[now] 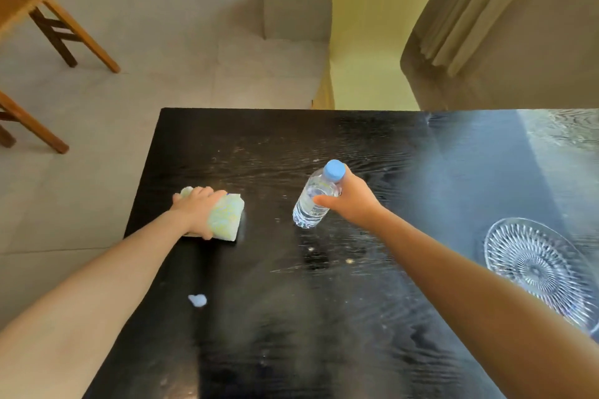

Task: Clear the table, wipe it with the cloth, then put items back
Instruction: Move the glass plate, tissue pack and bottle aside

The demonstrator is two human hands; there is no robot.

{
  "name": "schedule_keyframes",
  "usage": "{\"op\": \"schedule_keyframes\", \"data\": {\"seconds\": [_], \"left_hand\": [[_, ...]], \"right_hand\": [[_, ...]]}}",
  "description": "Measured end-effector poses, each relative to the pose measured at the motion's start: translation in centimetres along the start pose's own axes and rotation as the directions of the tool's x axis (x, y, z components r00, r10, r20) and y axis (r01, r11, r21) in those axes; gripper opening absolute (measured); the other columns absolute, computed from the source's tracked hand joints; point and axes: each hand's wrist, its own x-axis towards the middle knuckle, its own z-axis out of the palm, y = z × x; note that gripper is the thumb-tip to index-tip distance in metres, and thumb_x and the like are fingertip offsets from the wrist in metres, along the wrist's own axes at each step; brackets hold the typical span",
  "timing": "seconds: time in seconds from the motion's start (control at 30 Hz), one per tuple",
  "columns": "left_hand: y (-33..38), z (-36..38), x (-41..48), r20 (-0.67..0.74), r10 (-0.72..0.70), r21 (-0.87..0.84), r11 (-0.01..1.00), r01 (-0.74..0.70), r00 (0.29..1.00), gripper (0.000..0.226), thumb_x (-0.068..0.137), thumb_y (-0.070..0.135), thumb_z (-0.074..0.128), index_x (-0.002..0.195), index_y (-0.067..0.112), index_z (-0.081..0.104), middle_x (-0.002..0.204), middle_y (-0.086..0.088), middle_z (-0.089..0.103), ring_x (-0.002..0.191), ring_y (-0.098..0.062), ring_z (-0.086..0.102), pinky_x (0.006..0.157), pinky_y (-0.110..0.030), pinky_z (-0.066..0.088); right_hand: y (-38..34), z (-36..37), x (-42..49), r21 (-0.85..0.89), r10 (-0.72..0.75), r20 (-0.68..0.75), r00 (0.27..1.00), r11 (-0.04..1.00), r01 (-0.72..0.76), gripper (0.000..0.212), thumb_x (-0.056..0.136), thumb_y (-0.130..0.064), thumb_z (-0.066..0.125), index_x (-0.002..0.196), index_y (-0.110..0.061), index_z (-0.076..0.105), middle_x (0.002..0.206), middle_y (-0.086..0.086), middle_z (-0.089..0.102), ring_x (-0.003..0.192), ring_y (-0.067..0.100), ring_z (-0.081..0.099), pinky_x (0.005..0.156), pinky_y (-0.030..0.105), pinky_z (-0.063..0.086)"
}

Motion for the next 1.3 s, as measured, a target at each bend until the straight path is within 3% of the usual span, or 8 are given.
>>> {"op": "schedule_keyframes", "data": {"seconds": [0.23, 0.47, 0.57, 0.73, 0.83, 0.97, 1.17, 1.3], "left_hand": [[10.1, -5.6, -0.5, -0.117, 0.154, -0.066, 0.985, -0.163, 0.981, 0.102, 0.056, 0.04, 0.078, 0.143, 0.03, 0.024, 0.132, 0.002, 0.04, 0.126, -0.024, 0.036, 0.089, -0.05, 0.039], [25.5, -8.2, -2.9, -0.217, 0.364, -0.132, 0.909, -0.396, 0.906, 0.095, 0.054, 0.041, 0.078, 0.136, 0.031, 0.032, 0.122, 0.0, 0.045, 0.12, -0.026, 0.042, 0.086, -0.051, 0.04], [32.4, -8.3, -4.1, -0.207, 0.421, -0.133, 0.882, -0.452, 0.883, 0.097, 0.052, 0.044, 0.079, 0.136, 0.033, 0.031, 0.123, 0.0, 0.045, 0.121, -0.027, 0.042, 0.088, -0.051, 0.04], [42.6, -8.1, -6.2, -0.179, 0.504, -0.113, 0.843, -0.527, 0.845, 0.104, 0.055, 0.043, 0.08, 0.142, 0.031, 0.025, 0.128, -0.003, 0.042, 0.124, -0.028, 0.039, 0.094, -0.052, 0.042], [47.4, -7.5, -7.5, -0.185, 0.55, -0.083, 0.817, -0.571, 0.814, 0.1, 0.054, 0.042, 0.079, 0.139, 0.031, 0.029, 0.122, -0.002, 0.045, 0.12, -0.027, 0.042, 0.09, -0.052, 0.043], [52.5, -6.6, -8.6, -0.15, 0.585, -0.038, 0.802, -0.596, 0.797, 0.098, 0.056, 0.042, 0.078, 0.14, 0.028, 0.029, 0.122, -0.003, 0.045, 0.119, -0.027, 0.042, 0.09, -0.052, 0.044], [57.9, -5.7, -8.6, -0.138, 0.609, -0.024, 0.787, -0.617, 0.781, 0.102, 0.057, 0.042, 0.077, 0.143, 0.03, 0.025, 0.136, -0.001, 0.043, 0.127, -0.027, 0.038, 0.097, -0.054, 0.04], [61.4, -5.2, -8.3, -0.115, 0.657, 0.022, 0.752, -0.659, 0.745, 0.099, 0.055, 0.044, 0.078, 0.14, 0.026, 0.029, 0.131, -0.002, 0.046, 0.125, -0.026, 0.04, 0.097, -0.052, 0.042]], "right_hand": [[5.4, -7.4, -4.6, -0.012, 0.036, -0.117, 0.992, 0.999, -0.038, 0.061, 0.076, -0.029, 0.075, 0.128, -0.017, 0.045, 0.107, -0.002, 0.059, 0.091, 0.016, 0.057, 0.071, 0.023, 0.044], [13.9, -16.2, -13.2, 0.11, 0.17, -0.304, 0.938, 0.984, -0.143, 0.05, 0.072, -0.027, 0.078, 0.117, -0.018, 0.057, 0.102, -0.004, 0.062, 0.094, 0.015, 0.059, 0.083, 0.026, 0.042], [18.1, -20.0, -18.1, 0.208, 0.223, -0.445, 0.867, 0.968, -0.142, 0.034, 0.07, -0.018, 0.08, 0.098, -0.028, 0.063, 0.086, -0.011, 0.066, 0.079, 0.009, 0.06, 0.074, 0.017, 0.044], [25.3, -26.3, -25.0, 0.263, 0.388, -0.635, 0.668, 0.922, -0.286, 0.056, 0.071, -0.03, 0.078, 0.119, -0.013, 0.054, 0.104, 0.003, 0.061, 0.084, 0.016, 0.058, 0.069, 0.023, 0.039], [29.1, -29.0, -28.3, 0.279, 0.433, -0.698, 0.571, 0.898, -0.34, 0.06, 0.072, -0.031, 0.075, 0.123, -0.012, 0.05, 0.116, 0.01, 0.062, 0.096, 0.025, 0.06, 0.078, 0.031, 0.044], [33.9, -30.9, -30.6, 0.232, 0.453, -0.722, 0.522, 0.87, -0.435, 0.057, 0.074, -0.029, 0.072, 0.122, -0.011, 0.046, 0.115, 0.014, 0.062, 0.088, 0.026, 0.055, 0.075, 0.032, 0.04], [40.0, -32.0, -31.8, 0.345, 0.576, -0.679, 0.456, 0.798, -0.494, 0.06, 0.076, -0.03, 0.071, 0.125, -0.009, 0.042, 0.118, 0.019, 0.06, 0.105, 0.037, 0.057, 0.084, 0.044, 0.047], [42.2, -32.5, -31.3, 0.345, 0.563, -0.691, 0.454, 0.808, -0.477, 0.06, 0.077, -0.035, 0.069, 0.125, -0.012, 0.041, 0.121, 0.016, 0.059, 0.107, 0.036, 0.057, 0.086, 0.046, 0.049]]}}
